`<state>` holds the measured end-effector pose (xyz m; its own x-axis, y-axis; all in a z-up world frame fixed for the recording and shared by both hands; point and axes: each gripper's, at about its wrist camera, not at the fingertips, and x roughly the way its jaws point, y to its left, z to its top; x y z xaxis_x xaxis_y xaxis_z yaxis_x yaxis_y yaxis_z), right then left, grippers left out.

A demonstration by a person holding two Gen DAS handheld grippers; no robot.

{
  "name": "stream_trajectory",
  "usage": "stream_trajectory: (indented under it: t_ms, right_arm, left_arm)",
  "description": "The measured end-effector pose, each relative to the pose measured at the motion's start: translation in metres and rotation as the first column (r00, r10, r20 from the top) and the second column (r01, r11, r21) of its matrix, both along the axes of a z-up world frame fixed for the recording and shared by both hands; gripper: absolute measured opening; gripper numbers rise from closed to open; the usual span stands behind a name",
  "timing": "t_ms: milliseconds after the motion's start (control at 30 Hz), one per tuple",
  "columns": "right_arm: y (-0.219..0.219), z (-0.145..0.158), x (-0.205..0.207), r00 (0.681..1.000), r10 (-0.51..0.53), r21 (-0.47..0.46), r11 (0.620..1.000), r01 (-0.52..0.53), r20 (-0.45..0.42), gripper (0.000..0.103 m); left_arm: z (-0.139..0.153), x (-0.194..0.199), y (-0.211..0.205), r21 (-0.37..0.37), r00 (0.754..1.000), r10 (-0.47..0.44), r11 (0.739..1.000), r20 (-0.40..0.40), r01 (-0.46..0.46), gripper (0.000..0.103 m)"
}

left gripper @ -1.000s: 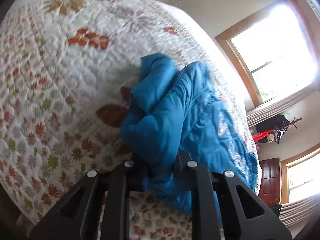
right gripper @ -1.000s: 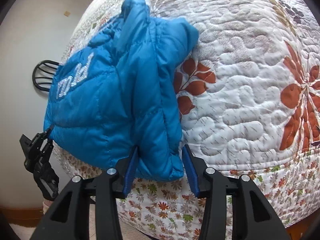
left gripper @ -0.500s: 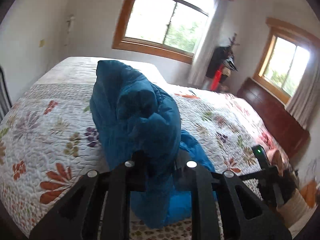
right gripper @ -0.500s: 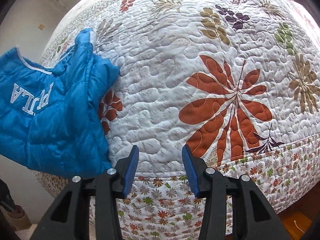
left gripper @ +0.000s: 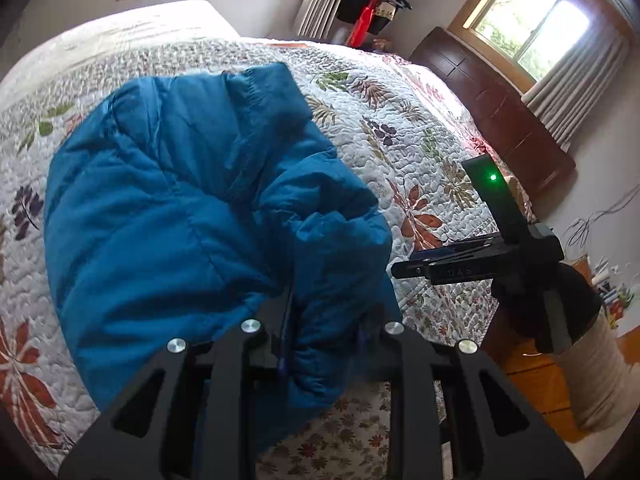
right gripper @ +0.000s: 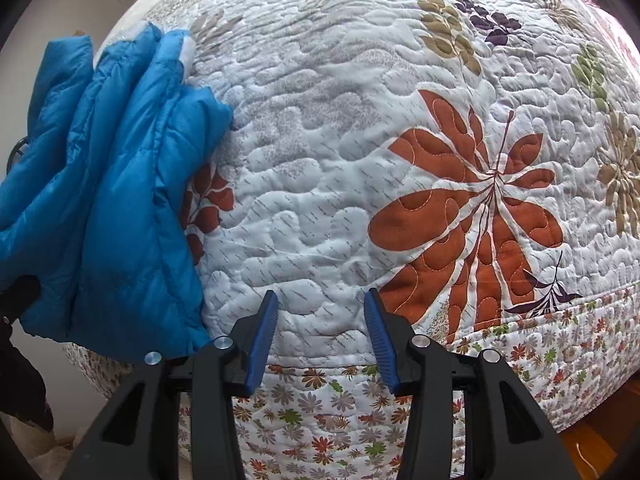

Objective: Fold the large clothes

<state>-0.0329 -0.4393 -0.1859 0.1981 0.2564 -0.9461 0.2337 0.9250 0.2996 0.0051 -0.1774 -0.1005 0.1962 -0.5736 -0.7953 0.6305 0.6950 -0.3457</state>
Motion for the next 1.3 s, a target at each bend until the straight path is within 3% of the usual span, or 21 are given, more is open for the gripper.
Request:
stream_trajectory:
  t_ms: [267, 533, 700, 833, 967, 1167, 1300]
  right_arm:
    - [0.015, -0.011, 0.020, 0.999, 0.017, -0.032, 0.999, -0.018, -0.031, 0.045]
    - [0.027, -0.003, 0.023, 0.999, 0.013, -0.052, 0.999, -0.015, -0.049, 0.046]
    - [0.039, 0.031, 0.030, 0.999, 0.046, -0.086, 0.995, -0.047, -0.018, 0.046]
    - [0.060, 0.073, 0.037, 0.995, 0.093, -0.136, 0.987, -0.086, 0.042, 0.061]
    - [0.081, 0.113, 0.046, 0.982, 0.146, -0.135, 0.982, -0.129, 0.121, 0.068]
    - [0.098, 0.146, 0.055, 0.967, 0.193, -0.057, 0.981, -0.186, 0.164, 0.072]
    - [0.109, 0.152, 0.060, 0.970, 0.194, 0.008, 0.980, -0.198, 0.144, 0.077]
  left_arm:
    - [-0.010, 0.001, 0.004, 0.006, 0.999, 0.036, 0.999, -0.025, -0.036, 0.025]
    - [0.020, -0.010, 0.005, 0.048, 0.997, 0.072, 0.996, -0.020, -0.071, 0.026]
    - [0.055, -0.019, 0.015, 0.083, 0.996, 0.091, 0.992, 0.013, -0.092, 0.029]
    - [0.078, -0.025, 0.031, 0.059, 0.993, 0.116, 0.991, 0.022, -0.117, 0.030]
    - [0.099, -0.030, 0.047, 0.041, 0.985, 0.156, 0.986, 0.067, -0.159, 0.036]
    - [0.095, -0.017, 0.075, 0.114, 0.956, 0.265, 0.953, 0.125, -0.280, 0.039]
    - [0.065, 0.009, 0.099, 0.242, 0.914, 0.388, 0.881, 0.121, -0.406, 0.041]
